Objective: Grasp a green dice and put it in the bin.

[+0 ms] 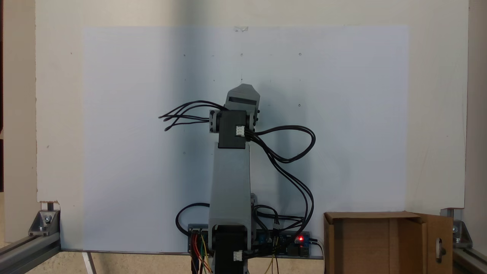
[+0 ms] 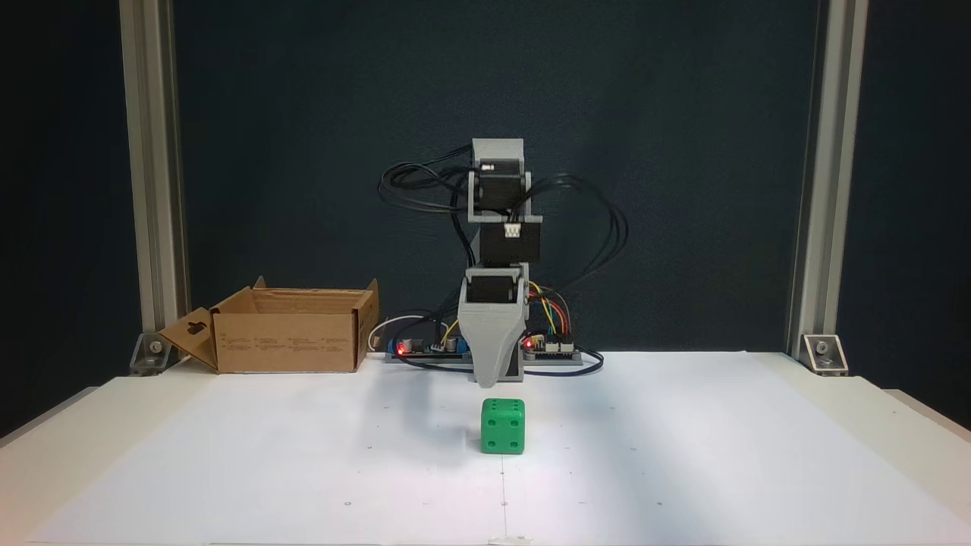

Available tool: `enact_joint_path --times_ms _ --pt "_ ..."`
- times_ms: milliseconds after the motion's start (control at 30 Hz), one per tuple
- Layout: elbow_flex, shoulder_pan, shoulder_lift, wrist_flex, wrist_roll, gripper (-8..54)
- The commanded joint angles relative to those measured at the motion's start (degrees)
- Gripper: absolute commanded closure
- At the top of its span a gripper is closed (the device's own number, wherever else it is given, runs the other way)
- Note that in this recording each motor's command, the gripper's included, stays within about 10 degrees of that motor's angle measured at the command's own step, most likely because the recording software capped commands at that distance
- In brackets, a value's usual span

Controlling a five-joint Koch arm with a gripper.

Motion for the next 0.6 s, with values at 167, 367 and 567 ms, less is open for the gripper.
enact_joint_path --times_ms 167,367,567 --pt "1.3 -0.5 -0.4 -4.9 -1.7 4.0" --pt "1.5 -0.8 -2.2 -6.5 -1.7 4.0" --pt "1.5 -1.1 -4.0 -7.7 -1.6 4.0"
